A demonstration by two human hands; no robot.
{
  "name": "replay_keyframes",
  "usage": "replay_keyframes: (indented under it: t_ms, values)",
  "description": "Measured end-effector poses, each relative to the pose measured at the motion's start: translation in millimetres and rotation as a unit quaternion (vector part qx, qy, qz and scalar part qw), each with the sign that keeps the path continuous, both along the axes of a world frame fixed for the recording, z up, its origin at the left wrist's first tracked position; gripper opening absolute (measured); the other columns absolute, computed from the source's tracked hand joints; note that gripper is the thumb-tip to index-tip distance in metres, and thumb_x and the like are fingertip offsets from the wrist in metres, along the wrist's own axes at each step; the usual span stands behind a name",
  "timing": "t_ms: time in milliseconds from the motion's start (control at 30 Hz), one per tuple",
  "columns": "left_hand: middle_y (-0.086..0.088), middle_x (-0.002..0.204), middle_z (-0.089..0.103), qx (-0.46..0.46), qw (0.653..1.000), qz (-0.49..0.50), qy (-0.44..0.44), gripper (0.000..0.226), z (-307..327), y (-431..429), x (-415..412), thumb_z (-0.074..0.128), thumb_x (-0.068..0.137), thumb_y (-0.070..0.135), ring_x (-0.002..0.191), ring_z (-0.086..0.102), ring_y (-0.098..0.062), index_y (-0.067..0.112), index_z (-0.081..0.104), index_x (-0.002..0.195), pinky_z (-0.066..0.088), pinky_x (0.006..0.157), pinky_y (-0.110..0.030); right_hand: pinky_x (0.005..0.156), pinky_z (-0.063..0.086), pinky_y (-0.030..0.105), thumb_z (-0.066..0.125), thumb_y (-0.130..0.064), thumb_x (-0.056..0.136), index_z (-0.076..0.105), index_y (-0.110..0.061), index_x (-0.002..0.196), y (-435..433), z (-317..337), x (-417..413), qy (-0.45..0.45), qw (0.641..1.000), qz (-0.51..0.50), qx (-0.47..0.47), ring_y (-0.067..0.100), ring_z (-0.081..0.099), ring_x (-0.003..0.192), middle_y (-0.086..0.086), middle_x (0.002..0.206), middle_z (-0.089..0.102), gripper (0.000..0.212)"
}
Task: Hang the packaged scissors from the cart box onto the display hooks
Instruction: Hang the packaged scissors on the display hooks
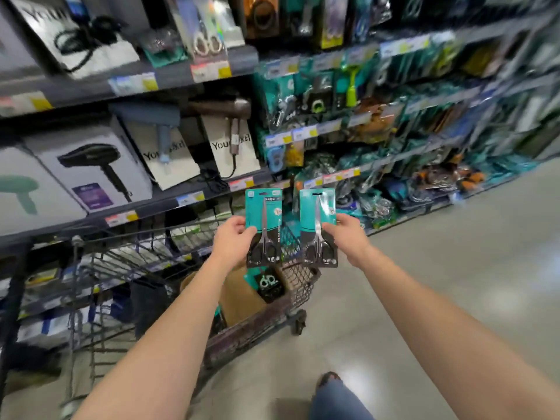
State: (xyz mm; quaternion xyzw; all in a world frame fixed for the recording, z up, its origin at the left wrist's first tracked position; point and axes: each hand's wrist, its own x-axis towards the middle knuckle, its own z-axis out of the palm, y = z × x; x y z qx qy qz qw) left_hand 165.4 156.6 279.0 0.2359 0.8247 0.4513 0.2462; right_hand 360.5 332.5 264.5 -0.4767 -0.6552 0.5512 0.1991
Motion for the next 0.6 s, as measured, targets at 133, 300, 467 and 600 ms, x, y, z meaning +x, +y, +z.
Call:
replay_keyframes:
  t_ms: [133, 300, 467, 600]
  values:
    - [-0.003, 0.110, 0.073, 0.035, 0.997, -0.051, 0.041, 0.021, 49.5, 74.3, 37.7, 0.069, 0.093, 0.022, 0.099, 0.070, -0.019, 0.017, 0.066, 0.113, 0.057, 0.093, -0.038, 0.087, 0.059, 0.036, 0.068, -0.012, 0.088, 0.074, -0.013, 0.110, 64.8, 49.3, 54.6, 0.027, 0.998, -0.029, 0.050, 0.012, 0.072, 0.090, -0.003, 0.104, 0.077, 0.023]
    - [0.005, 0.100, 0.070, 0.066, 0.992, -0.087, 0.060, 0.013, 90.1, 176.5, 105.7, 0.068, 0.095, 0.022, 0.092, 0.067, -0.013, 0.022, 0.062, 0.107, 0.055, 0.084, -0.033, 0.075, 0.057, 0.037, 0.069, -0.012, 0.086, 0.074, -0.021, 0.098, 149.0, 97.9, 127.5, 0.030, 0.991, -0.065, 0.115, 0.016, 0.070, 0.077, 0.001, 0.094, 0.076, 0.016]
    - [0.001, 0.099, 0.075, 0.074, 0.990, -0.107, 0.060, 0.009, 110.7, 276.5, 174.7, 0.071, 0.091, 0.023, 0.092, 0.073, -0.020, 0.024, 0.065, 0.099, 0.060, 0.088, -0.042, 0.085, 0.057, 0.045, 0.070, -0.017, 0.087, 0.071, -0.021, 0.104, 241.9, 130.2, 205.3, 0.022, 0.986, -0.066, 0.151, 0.026, 0.072, 0.093, 0.001, 0.099, 0.076, 0.017]
    - [0.003, 0.090, 0.077, 0.086, 0.985, -0.114, 0.095, 0.007, 119.7, 352.1, 219.4, 0.071, 0.086, 0.027, 0.085, 0.074, -0.020, 0.027, 0.066, 0.092, 0.060, 0.085, -0.048, 0.087, 0.058, 0.046, 0.068, -0.018, 0.090, 0.064, -0.022, 0.107, 310.5, 149.7, 258.7, 0.035, 0.985, -0.075, 0.153, 0.023, 0.071, 0.095, 0.001, 0.103, 0.074, 0.017]
